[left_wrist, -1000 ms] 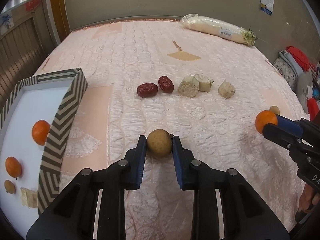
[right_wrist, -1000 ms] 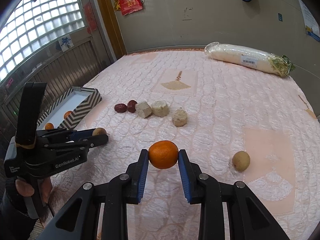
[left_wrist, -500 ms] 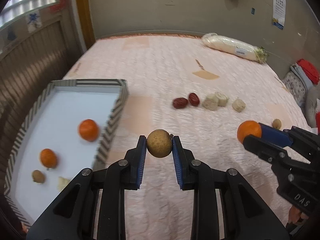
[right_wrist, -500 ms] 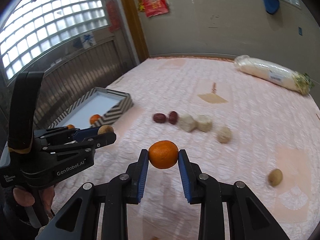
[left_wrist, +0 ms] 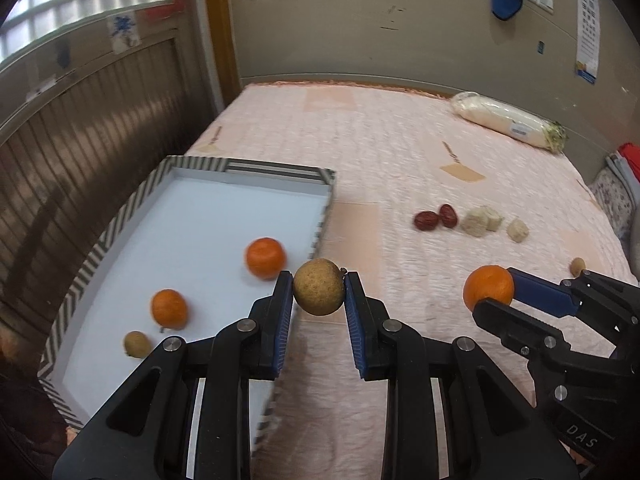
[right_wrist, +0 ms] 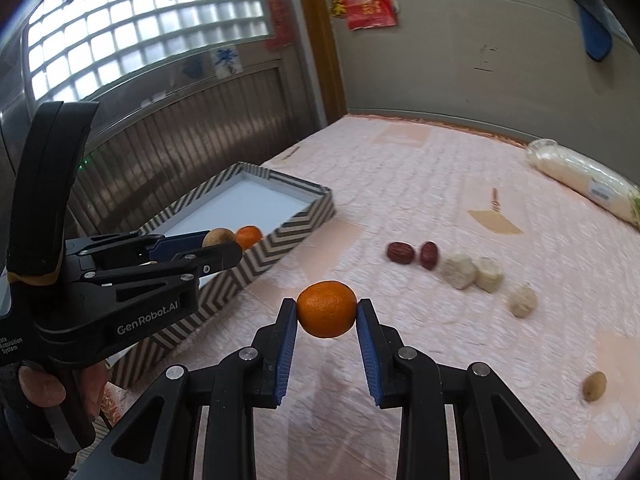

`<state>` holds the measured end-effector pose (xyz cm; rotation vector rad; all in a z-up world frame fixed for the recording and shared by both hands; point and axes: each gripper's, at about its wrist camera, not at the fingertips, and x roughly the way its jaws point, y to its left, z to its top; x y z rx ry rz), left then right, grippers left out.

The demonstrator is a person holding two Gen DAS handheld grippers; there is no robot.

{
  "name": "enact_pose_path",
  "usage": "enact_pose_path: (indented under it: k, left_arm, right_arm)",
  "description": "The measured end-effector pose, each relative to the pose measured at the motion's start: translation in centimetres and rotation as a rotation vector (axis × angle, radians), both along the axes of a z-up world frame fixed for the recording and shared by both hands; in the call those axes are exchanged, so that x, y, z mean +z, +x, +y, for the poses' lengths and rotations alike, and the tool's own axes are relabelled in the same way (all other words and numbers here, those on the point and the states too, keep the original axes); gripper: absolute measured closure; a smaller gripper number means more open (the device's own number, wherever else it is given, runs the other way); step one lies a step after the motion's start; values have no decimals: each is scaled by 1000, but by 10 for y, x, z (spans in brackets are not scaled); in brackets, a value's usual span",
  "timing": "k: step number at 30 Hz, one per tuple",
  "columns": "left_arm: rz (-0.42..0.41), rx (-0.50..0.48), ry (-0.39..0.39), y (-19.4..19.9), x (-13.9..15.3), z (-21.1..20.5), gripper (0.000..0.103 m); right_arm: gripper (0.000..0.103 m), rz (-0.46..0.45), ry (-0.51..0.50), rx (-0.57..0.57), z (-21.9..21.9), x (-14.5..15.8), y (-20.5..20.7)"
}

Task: Organize fruits
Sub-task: 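Carry the brown fruit and the orange toward the white tray, then lower both tools into the tray and open them to release the fruits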

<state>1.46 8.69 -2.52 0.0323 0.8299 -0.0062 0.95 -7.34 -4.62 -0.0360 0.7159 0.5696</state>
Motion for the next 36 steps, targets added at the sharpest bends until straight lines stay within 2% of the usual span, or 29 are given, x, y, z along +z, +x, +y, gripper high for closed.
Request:
enact_pose_path:
  k: [25,36]
  left_arm:
    - [-5,173,27,12,-2,82,78]
    - [52,246,-65,33,-14,127,78]
  right_arm:
    - [74,-16,-39,164,93,7,20]
    - [74,4,-54,237,138,-2,38]
